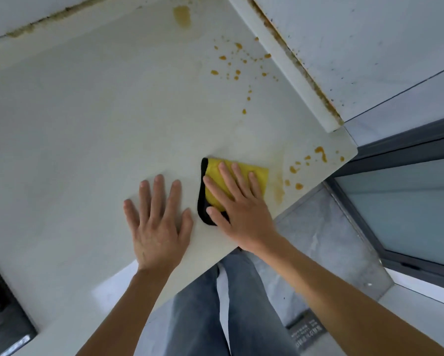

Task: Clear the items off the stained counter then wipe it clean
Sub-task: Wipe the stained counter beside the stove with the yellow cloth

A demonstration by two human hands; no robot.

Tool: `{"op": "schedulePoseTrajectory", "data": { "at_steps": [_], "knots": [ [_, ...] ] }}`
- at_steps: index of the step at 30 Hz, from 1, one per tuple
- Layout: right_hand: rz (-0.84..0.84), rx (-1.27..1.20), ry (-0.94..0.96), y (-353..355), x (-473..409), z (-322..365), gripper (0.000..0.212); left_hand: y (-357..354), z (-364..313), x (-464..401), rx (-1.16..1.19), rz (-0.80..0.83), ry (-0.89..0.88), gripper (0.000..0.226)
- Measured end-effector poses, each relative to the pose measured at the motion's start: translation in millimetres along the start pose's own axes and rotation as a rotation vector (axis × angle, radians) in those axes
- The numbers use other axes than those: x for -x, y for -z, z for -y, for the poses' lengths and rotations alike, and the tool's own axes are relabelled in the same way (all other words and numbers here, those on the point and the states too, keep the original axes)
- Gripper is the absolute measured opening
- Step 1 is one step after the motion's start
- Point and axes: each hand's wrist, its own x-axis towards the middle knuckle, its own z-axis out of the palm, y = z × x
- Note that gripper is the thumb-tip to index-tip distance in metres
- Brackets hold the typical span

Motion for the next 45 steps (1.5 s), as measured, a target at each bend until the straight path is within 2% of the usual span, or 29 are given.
{"op": "schedulePoseTrajectory", "data": {
  "at_steps": [2, 5, 9, 13, 14, 16, 18, 19, 23, 25, 28, 30, 33, 36, 40, 45],
  "knots": [
    [0.04, 0.017, 0.065, 0, 28, -18, 0.063, 1, -2, 0, 0.013, 0.001, 0.009, 0.064],
    [0.094, 0.075, 0.033, 12, 32, -64, 0.064, 2, -4, 1, 0.017, 0.004, 0.019, 0.065],
    [0.139, 0.05, -0.121, 38, -9, -118, 0.063, 5, -7, 2, 0.041, 0.003, 0.04, 0.064],
    [0.071, 0.007, -0.351, 39, -43, -91, 0.065, 2, -8, 1, 0.041, -0.015, 0.044, 0.065],
    [0.057, 0.002, -0.341, 34, -40, -78, 0.065, 1, -7, 2, 0.034, -0.023, 0.041, 0.065],
    [0.061, 0.003, -0.186, 25, -15, -61, 0.064, -1, -5, 2, 0.027, -0.034, 0.038, 0.065],
    [0.077, 0.012, -0.072, 21, 18, -71, 0.063, -1, -4, 3, 0.031, -0.05, 0.038, 0.065],
    [0.084, 0.012, -0.076, 23, 30, -86, 0.063, -2, -4, 3, 0.035, -0.06, 0.039, 0.065],
    [0.132, 0.02, -0.283, 46, 32, -160, 0.064, -4, -5, 2, 0.021, -0.052, 0.055, 0.064],
    [0.13, -0.004, -0.379, 53, 18, -174, 0.063, -5, -5, 2, 0.015, -0.048, 0.061, 0.064],
    [0.084, -0.063, -0.52, 51, -7, -155, 0.063, -2, -9, 3, 0.019, -0.035, 0.074, 0.065],
    [0.079, -0.083, -0.516, 48, -24, -136, 0.063, 1, -12, 2, 0.033, -0.022, 0.081, 0.065],
    [0.089, -0.051, -0.291, 42, -21, -119, 0.063, 4, -12, 1, 0.044, 0.0, 0.07, 0.065],
    [0.114, -0.014, -0.114, 39, 11, -138, 0.062, 8, -16, -3, 0.053, 0.011, 0.087, 0.064],
    [0.136, 0.004, -0.213, 51, 9, -179, 0.063, 19, -30, -18, 0.055, 0.015, 0.118, 0.061],
    [0.054, -0.05, -0.46, 44, -53, -140, 0.065, 20, -38, -45, 0.08, 0.008, 0.138, 0.062]
  ]
}}
